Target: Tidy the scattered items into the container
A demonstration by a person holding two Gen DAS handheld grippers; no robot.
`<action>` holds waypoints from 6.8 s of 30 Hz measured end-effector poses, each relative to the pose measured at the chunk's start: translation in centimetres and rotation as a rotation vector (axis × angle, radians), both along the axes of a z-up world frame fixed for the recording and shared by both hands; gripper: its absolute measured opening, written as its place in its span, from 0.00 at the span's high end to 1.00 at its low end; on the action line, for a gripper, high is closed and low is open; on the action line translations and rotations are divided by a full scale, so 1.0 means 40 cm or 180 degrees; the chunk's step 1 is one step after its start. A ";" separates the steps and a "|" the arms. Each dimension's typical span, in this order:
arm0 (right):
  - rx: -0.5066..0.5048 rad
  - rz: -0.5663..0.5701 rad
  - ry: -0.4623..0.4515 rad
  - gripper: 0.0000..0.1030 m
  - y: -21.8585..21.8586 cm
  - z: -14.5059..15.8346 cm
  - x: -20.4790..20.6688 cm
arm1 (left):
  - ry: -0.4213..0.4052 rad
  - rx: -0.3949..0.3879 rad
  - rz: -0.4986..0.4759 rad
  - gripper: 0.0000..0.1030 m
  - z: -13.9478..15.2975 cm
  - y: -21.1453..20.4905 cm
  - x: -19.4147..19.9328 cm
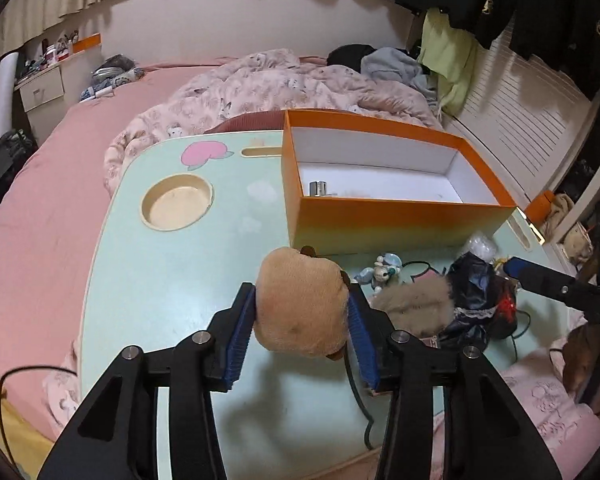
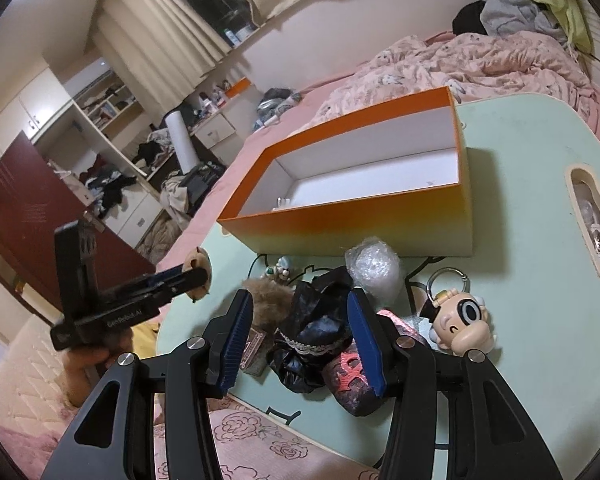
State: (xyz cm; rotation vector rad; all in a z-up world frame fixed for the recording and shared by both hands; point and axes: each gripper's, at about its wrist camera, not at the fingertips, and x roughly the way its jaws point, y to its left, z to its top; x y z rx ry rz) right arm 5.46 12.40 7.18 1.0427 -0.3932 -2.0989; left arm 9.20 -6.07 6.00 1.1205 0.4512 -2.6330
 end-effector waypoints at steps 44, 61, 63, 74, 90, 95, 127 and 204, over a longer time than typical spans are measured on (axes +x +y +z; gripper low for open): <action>0.1772 0.0712 -0.0430 0.74 -0.473 -0.017 -0.398 | 0.0513 0.0111 0.0131 0.27 0.013 -0.045 0.107; 0.0869 0.0466 0.0022 0.96 -0.233 0.158 -0.203 | 0.0420 0.0233 0.0170 0.27 -0.009 -0.040 0.086; 0.0932 0.0416 0.0018 0.93 -0.230 0.163 -0.214 | 0.0402 0.0236 0.0167 0.27 -0.011 -0.036 0.083; 0.1320 0.0360 -0.0423 0.57 -0.332 0.082 -0.362 | 0.0418 0.0238 0.0164 0.27 -0.012 -0.036 0.090; 0.1973 0.0537 -0.0389 0.57 -0.516 -0.029 -0.411 | 0.0414 0.0274 0.0166 0.27 -0.030 -0.034 0.091; 0.1992 0.0570 -0.0360 0.57 -0.532 -0.033 -0.431 | 0.0394 0.0288 0.0162 0.27 -0.037 -0.032 0.089; 0.0810 0.0648 0.0102 0.69 -0.240 0.099 -0.089 | 0.0408 0.0280 0.0353 0.27 -0.023 -0.050 0.099; 0.0083 -0.0353 0.0064 0.37 0.007 0.007 -0.009 | -0.0464 0.0543 -0.0994 0.59 0.255 -0.028 -0.314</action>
